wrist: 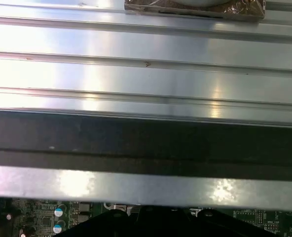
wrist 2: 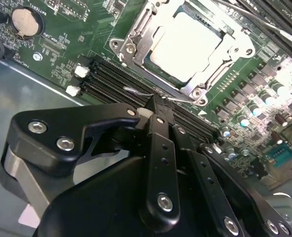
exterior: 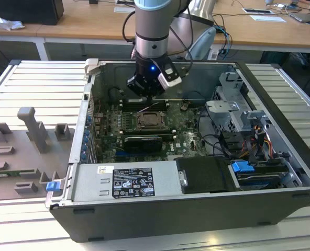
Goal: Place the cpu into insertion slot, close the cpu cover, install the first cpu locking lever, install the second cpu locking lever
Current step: 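Install the first cpu locking lever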
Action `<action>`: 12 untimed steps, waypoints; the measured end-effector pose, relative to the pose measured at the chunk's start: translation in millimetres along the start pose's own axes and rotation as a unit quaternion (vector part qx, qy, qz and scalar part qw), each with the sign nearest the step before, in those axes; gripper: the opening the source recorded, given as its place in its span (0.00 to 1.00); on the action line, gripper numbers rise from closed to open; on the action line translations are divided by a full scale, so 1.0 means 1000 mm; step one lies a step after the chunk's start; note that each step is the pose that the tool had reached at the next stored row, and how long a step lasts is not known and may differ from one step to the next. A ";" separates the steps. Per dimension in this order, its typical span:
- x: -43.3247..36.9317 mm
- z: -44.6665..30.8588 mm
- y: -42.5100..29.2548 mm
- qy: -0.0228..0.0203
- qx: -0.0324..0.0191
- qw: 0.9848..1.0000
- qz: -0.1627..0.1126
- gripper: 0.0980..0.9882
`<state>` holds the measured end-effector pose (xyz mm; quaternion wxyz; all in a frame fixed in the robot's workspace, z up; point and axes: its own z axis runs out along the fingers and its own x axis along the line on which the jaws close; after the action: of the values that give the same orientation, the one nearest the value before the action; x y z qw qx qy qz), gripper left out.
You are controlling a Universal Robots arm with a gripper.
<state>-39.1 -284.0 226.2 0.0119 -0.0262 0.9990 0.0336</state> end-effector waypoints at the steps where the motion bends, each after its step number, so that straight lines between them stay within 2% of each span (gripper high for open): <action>1: -0.0018 0.0013 0.0000 0.000 0.000 1.000 0.000 0.01; 6: -0.0083 0.0062 -0.0002 0.000 0.000 1.000 0.000 0.01; 7: -0.0091 0.0066 -0.0003 0.000 -0.002 1.000 0.000 0.01; 9: -0.0102 0.0075 -0.0004 -0.001 -0.008 1.000 0.001 0.01; 12: -0.0115 0.0084 -0.0005 -0.001 -0.010 1.000 0.005 0.01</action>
<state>-27.5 -283.3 218.1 0.0123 -0.0216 0.9988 0.0433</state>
